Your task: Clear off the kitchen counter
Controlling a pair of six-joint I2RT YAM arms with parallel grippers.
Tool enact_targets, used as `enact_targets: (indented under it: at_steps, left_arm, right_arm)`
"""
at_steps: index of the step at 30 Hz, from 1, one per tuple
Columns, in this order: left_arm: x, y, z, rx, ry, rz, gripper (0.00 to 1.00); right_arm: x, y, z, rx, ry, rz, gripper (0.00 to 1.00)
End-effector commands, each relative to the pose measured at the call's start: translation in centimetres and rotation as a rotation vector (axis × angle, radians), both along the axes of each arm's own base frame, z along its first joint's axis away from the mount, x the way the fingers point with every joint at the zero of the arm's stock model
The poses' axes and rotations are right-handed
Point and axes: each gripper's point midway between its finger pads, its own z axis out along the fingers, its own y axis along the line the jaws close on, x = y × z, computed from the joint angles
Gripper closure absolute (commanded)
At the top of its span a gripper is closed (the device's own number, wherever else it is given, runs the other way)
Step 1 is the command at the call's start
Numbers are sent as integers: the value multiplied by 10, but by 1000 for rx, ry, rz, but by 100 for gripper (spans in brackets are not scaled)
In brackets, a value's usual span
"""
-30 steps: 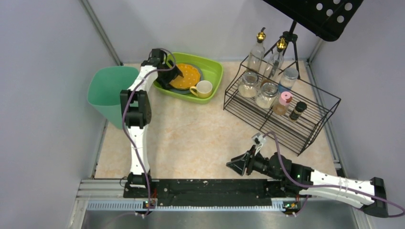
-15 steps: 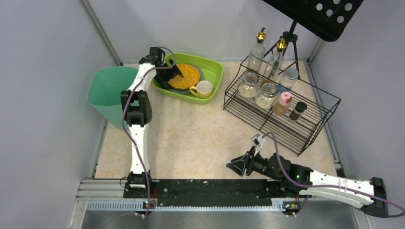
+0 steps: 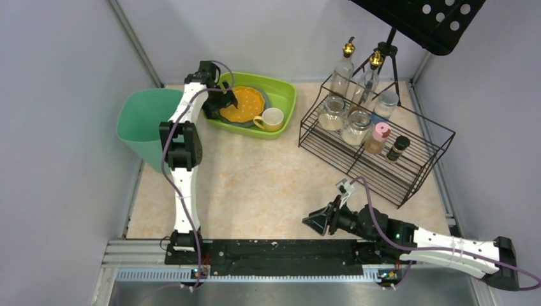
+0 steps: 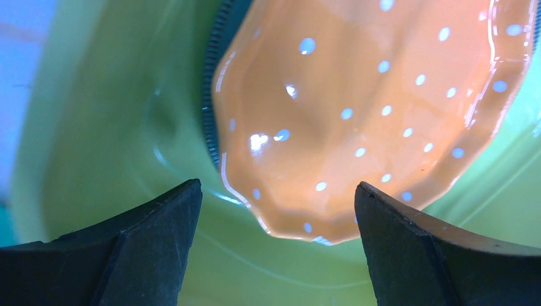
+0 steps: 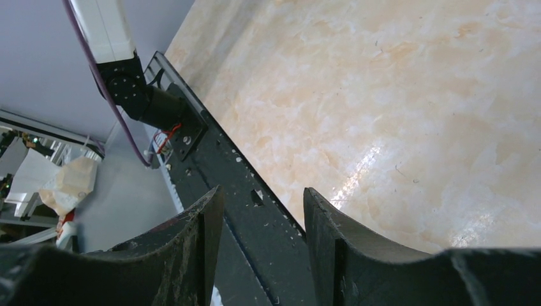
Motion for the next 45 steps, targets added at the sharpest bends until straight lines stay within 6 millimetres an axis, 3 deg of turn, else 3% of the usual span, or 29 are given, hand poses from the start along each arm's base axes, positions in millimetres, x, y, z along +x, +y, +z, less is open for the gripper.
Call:
enact_targets:
  at_steps: [1,5,8,15,22,23,25,26,31,34,40,45]
  left_arm:
    - [-20,35,37,159,3,12,6]
    - [-24,42,54,200,-22,9,7]
    - [-27,36,78,200,-77,-5,7]
    - [-40,5,134,172,-242,-78,6]
    - [-72,-24,191,170,-413,-126,5]
    - [-80,-31,199,162,-437,-139,5]
    - [-95,-43,212,147,-481,-166,4]
    - [-103,-49,217,137,-498,-180,4]
    - [-151,-70,248,53,-608,-237,1]
    - [-182,-81,255,-4,-669,-279,1]
    - [-252,-114,259,-136,-722,-479,1]
    - [-310,-125,247,-198,-721,-606,1]
  right_arm:
    - [1,1,3,12,-9,-7,51]
    - [3,1,1,5,-13,-15,51]
    - [7,1,0,-7,-21,-34,51]
    - [16,8,9,-91,-45,-55,47]
    - [19,22,28,-133,-68,-31,32]
    - [20,22,31,-136,-74,-33,31]
    - [21,26,39,-145,-95,-23,3]
    - [22,29,50,-137,-113,-14,1]
    - [28,32,70,-201,-162,-10,1]
    - [32,32,83,-217,-193,-16,1]
    - [47,24,98,-297,-218,-91,1]
    - [64,13,112,-361,-217,-208,1]
